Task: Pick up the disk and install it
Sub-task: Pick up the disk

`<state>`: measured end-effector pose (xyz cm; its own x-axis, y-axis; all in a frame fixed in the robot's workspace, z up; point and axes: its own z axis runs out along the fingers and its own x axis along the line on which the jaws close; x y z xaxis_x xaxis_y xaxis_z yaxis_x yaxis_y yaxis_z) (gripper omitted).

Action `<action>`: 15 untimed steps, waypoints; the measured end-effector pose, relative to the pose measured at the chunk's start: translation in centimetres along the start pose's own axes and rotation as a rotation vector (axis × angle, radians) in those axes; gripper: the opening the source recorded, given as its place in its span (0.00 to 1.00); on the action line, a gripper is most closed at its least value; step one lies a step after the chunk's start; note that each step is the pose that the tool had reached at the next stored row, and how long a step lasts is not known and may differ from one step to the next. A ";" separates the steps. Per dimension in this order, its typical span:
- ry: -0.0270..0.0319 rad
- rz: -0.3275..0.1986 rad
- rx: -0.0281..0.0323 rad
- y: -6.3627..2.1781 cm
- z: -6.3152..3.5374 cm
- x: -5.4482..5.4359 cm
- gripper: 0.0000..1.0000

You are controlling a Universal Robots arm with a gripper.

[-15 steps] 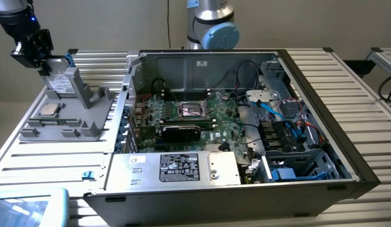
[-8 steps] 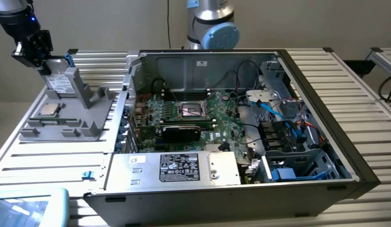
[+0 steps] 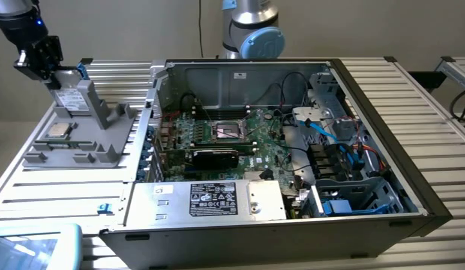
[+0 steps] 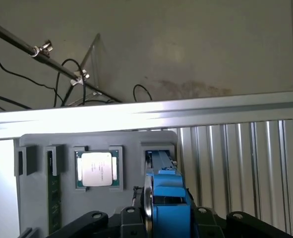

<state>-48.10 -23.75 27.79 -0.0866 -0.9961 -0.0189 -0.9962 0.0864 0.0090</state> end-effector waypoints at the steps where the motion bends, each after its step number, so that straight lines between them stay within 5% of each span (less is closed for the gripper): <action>1: -0.0007 0.000 0.0067 0.00 -0.09 0.0 0.37; 5: -0.0015 0.000 0.0162 0.00 -0.16 0.0 0.37; 9: -0.0020 0.006 0.0165 0.01 -0.20 0.0 0.37; 11: -0.0019 0.012 0.0137 0.01 -0.20 0.0 0.37; 15: -0.0009 0.017 -0.0041 0.01 -0.20 0.0 0.37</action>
<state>-48.11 -23.77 28.00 -0.1039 -0.9944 -0.0195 -0.9945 0.1037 0.0134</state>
